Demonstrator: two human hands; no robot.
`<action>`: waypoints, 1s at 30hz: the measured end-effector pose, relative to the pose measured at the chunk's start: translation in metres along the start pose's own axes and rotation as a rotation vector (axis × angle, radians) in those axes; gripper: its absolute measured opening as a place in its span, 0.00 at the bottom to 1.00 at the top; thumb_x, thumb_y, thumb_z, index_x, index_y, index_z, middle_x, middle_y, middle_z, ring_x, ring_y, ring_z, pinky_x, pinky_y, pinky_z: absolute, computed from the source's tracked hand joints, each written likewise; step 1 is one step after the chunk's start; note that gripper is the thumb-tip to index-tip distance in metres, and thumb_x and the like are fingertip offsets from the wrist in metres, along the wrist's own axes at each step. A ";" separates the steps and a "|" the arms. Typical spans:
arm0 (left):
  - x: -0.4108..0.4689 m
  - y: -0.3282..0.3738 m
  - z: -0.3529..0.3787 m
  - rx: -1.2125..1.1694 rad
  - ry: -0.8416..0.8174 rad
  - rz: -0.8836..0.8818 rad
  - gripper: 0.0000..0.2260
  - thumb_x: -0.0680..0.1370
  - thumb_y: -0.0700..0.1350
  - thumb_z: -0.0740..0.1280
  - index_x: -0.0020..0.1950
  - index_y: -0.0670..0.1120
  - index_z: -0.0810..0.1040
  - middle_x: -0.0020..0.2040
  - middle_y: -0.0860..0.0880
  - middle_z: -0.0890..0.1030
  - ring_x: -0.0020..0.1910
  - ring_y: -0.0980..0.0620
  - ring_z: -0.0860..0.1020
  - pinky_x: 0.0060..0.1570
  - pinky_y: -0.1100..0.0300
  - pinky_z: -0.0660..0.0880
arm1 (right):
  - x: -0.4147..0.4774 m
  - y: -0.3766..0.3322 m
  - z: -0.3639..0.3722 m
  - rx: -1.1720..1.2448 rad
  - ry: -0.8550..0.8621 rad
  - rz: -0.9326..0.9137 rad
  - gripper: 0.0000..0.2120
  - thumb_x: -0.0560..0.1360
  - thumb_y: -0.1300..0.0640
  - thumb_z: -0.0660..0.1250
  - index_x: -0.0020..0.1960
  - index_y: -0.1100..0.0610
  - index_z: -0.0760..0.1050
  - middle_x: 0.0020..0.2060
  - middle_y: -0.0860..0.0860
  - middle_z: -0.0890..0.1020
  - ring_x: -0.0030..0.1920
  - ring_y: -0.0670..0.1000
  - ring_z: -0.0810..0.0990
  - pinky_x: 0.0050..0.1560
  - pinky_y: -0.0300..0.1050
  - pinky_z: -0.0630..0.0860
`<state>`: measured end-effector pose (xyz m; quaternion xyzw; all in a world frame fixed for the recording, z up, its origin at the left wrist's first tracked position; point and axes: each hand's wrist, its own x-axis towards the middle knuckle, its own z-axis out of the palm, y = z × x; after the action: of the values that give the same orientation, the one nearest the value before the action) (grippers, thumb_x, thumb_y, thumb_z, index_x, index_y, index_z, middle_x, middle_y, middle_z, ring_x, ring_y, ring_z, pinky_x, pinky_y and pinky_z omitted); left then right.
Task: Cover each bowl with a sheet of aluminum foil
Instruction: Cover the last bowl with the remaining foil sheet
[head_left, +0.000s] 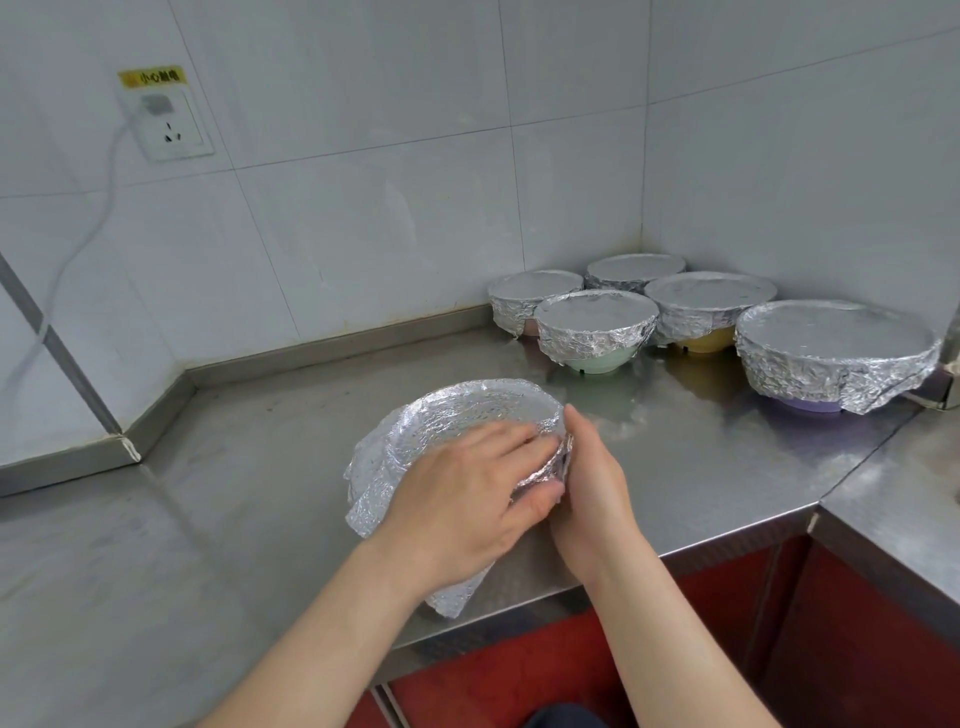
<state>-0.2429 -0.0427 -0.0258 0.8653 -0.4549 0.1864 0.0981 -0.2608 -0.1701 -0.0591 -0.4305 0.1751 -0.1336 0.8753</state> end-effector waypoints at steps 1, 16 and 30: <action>0.002 0.000 0.000 0.010 0.032 0.022 0.21 0.80 0.60 0.53 0.67 0.53 0.74 0.65 0.56 0.75 0.64 0.53 0.73 0.59 0.56 0.74 | 0.001 0.002 0.002 0.003 0.010 0.004 0.29 0.70 0.41 0.67 0.66 0.55 0.75 0.60 0.52 0.81 0.60 0.51 0.80 0.65 0.51 0.73; 0.046 -0.075 -0.017 -0.329 -0.086 -0.458 0.19 0.81 0.53 0.60 0.72 0.53 0.69 0.75 0.55 0.63 0.73 0.54 0.64 0.71 0.60 0.58 | 0.010 -0.017 0.005 -0.232 0.110 -0.015 0.13 0.75 0.51 0.61 0.52 0.56 0.80 0.50 0.55 0.84 0.54 0.58 0.81 0.63 0.58 0.74; 0.049 -0.078 0.000 -0.409 -0.065 -0.541 0.18 0.81 0.53 0.60 0.67 0.47 0.76 0.68 0.52 0.75 0.69 0.54 0.70 0.69 0.58 0.64 | 0.014 -0.027 0.020 -0.395 0.218 -0.076 0.14 0.80 0.60 0.54 0.35 0.56 0.60 0.30 0.51 0.63 0.31 0.51 0.60 0.34 0.43 0.58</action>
<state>-0.1533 -0.0350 -0.0059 0.9226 -0.2397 0.0308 0.3007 -0.2415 -0.1772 -0.0284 -0.5827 0.2750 -0.1752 0.7444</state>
